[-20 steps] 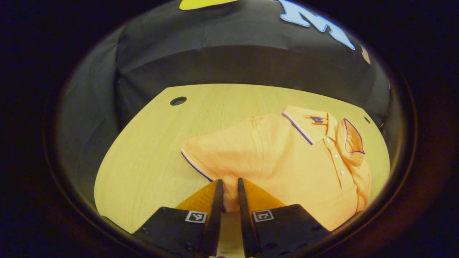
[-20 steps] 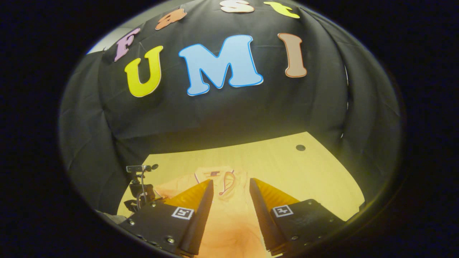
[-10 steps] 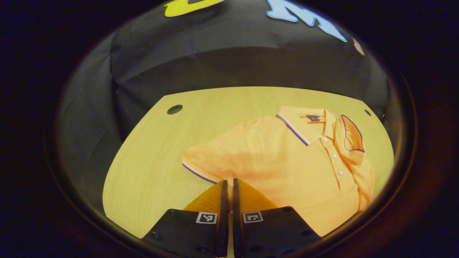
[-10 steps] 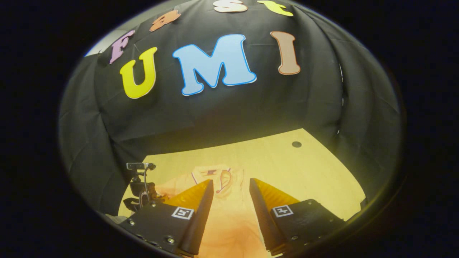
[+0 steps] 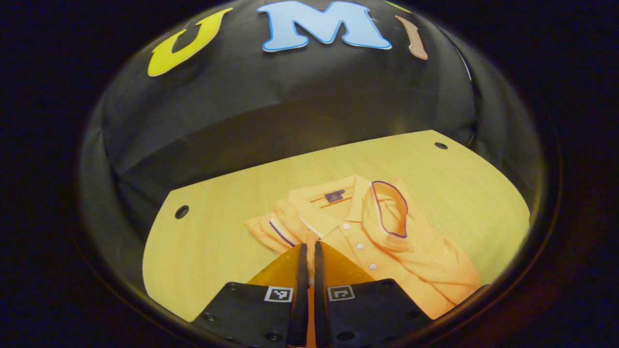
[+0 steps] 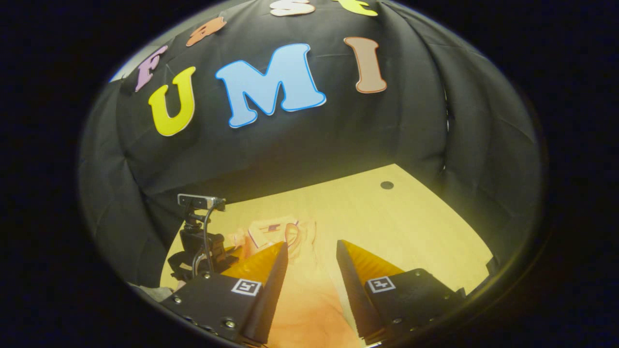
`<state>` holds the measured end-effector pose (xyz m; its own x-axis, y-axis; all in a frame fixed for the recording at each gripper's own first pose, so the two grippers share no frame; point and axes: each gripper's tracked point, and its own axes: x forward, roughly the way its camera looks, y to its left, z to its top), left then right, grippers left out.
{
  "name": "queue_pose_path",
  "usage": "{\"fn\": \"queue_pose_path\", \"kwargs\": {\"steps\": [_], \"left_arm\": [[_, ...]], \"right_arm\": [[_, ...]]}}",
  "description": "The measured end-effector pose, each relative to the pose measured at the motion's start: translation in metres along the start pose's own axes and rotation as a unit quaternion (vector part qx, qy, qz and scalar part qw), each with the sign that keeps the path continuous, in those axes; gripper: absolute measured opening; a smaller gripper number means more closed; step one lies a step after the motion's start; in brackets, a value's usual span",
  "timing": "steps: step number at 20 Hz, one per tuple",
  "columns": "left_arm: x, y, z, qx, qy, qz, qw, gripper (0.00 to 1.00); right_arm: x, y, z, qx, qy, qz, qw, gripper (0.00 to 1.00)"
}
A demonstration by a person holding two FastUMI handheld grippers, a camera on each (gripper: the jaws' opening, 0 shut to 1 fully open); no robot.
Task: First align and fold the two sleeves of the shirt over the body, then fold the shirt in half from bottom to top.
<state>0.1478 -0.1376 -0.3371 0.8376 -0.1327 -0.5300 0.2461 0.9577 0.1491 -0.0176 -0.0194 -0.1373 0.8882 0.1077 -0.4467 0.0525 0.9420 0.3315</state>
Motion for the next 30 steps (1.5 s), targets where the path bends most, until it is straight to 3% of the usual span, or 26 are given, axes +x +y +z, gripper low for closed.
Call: {"fn": "queue_pose_path", "kwargs": {"steps": [4,5,6,7,8,9,10,12,13,14,16,17,18,21,29,30], "left_arm": [[0.006,-0.027,0.002,0.011,0.006,-0.007,1.0,0.12],[0.006,-0.03,0.004,0.009,0.004,-0.009,1.0,0.2],[0.006,-0.036,0.006,0.002,0.0,-0.02,1.0,0.29],[0.006,-0.039,0.006,-0.003,0.0,-0.021,1.0,0.47],[0.006,-0.039,0.004,-0.004,0.004,-0.023,1.0,0.51],[0.005,-0.04,0.003,-0.006,0.008,-0.024,1.0,0.84],[0.003,-0.039,0.002,-0.008,0.01,-0.023,1.0,0.92],[-0.001,-0.036,-0.002,-0.016,0.016,-0.019,1.0,0.93],[-0.004,-0.034,-0.004,-0.02,0.018,-0.017,0.999,0.93],[-0.01,-0.032,-0.004,-0.025,0.02,-0.015,0.999,0.92],[-0.022,-0.026,-0.008,-0.033,0.022,-0.013,0.999,0.93],[-0.029,-0.023,-0.011,-0.036,0.022,-0.012,0.999,0.88],[-0.038,-0.017,-0.014,-0.038,0.023,-0.007,0.999,0.93],[-0.065,-0.004,-0.027,-0.05,0.026,0.006,0.998,0.93],[-0.133,0.0,-0.098,-0.08,0.077,0.015,0.994,0.93],[-0.14,-0.002,-0.11,-0.081,0.087,0.015,0.993,0.88]], "right_arm": [[-0.005,-0.015,-0.001,0.012,-0.004,-0.013,1.0,0.65],[-0.007,-0.018,0.0,0.013,-0.004,-0.015,1.0,0.65],[-0.008,-0.017,-0.002,0.014,-0.004,-0.017,1.0,0.65],[-0.007,-0.019,-0.003,0.015,-0.003,-0.018,1.0,0.65],[-0.007,-0.022,-0.004,0.016,-0.002,-0.02,1.0,0.65],[-0.008,-0.027,-0.006,0.017,0.0,-0.021,1.0,0.59],[-0.009,-0.029,-0.007,0.018,0.002,-0.02,1.0,0.59],[-0.007,-0.029,-0.011,0.017,0.006,-0.017,1.0,0.59],[-0.006,-0.028,-0.013,0.014,0.009,-0.015,1.0,0.65],[-0.003,-0.027,-0.017,0.01,0.012,-0.012,1.0,0.59],[-0.001,-0.026,-0.025,-0.002,0.023,-0.008,1.0,0.59],[0.002,-0.027,-0.032,-0.008,0.033,-0.007,0.999,0.59],[0.004,-0.026,-0.039,-0.012,0.043,-0.004,0.999,0.65],[0.006,-0.022,-0.061,-0.016,0.068,0.009,0.998,0.65],[0.0,-0.024,-0.144,-0.046,0.163,0.024,0.985,0.65],[0.0,-0.025,-0.156,-0.049,0.181,0.023,0.982,0.65]]}}
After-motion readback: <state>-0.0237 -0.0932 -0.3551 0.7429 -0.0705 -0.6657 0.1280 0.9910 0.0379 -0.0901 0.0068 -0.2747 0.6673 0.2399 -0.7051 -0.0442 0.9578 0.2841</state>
